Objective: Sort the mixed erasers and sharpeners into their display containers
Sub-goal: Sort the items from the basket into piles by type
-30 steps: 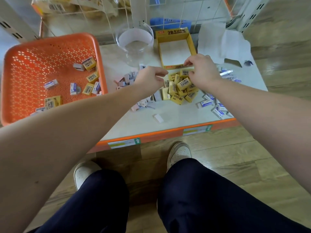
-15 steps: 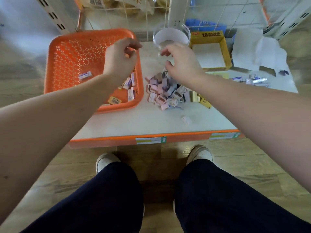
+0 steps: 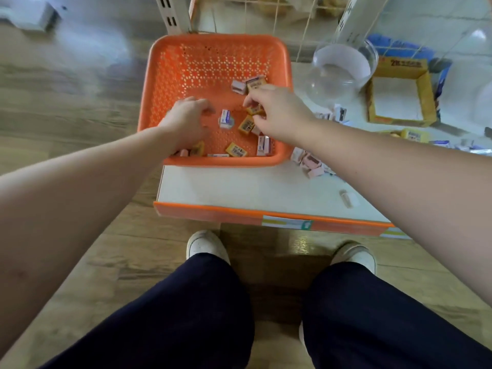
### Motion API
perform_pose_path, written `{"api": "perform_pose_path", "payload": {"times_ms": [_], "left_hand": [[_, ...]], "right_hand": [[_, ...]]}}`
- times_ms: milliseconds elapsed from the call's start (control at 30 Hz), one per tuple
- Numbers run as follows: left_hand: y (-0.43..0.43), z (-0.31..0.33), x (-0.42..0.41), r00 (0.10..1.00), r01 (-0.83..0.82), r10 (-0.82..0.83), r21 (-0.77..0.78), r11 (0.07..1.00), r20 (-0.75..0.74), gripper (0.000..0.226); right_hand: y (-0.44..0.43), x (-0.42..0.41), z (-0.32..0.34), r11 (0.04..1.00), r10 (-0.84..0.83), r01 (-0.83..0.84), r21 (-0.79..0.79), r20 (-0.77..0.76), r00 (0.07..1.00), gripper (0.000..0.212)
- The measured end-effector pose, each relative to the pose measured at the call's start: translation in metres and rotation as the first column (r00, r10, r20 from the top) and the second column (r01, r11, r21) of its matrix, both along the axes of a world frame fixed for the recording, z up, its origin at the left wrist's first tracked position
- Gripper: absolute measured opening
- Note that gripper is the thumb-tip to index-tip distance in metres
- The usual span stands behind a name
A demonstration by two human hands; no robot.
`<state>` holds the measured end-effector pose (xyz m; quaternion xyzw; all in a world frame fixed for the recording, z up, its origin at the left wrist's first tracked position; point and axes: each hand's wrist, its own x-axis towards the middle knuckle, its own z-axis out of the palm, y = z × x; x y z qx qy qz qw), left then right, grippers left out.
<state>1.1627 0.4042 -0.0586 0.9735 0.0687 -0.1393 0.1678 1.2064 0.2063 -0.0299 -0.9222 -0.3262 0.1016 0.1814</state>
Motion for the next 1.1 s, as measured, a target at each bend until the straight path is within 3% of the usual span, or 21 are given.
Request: {"api": "perform_pose_path", "payload": {"times_ms": [133,433,533,767,967,1100], "left_hand": [[0.007,-0.004,-0.002,0.999,-0.002,0.003,-0.045,0.999,0.035,0.047],[-0.019,-0.007,-0.003,0.977,0.214,-0.209,-0.153,0.965,0.051,0.046],[-0.024,-0.008,-0.002,0.969,0.246,-0.246,-0.144,0.958,0.019,0.037],[-0.027,-0.009,-0.003,0.925,0.351,-0.362,-0.107,0.930,-0.112,0.042],[-0.029,-0.005,-0.001,0.932,0.341,-0.343,-0.039,0.939,-0.117,0.034],[-0.026,-0.001,-0.002,0.953,0.295,-0.294,-0.001,0.956,-0.074,0.032]], "right_hand": [[0.015,0.000,-0.005,0.965,0.022,-0.015,-0.261,0.023,1.000,0.042],[0.035,-0.004,-0.021,0.830,0.062,-0.096,-0.550,-0.080,0.995,0.055],[0.038,0.000,-0.021,0.823,0.052,-0.099,-0.560,-0.098,0.994,0.050],[0.035,0.003,-0.023,0.868,0.043,-0.058,-0.493,-0.042,0.998,0.034],[0.029,0.002,-0.027,0.904,0.040,-0.040,-0.426,-0.009,0.999,0.027],[0.026,0.001,-0.021,0.968,-0.030,0.026,-0.251,-0.015,0.999,0.025]]}}
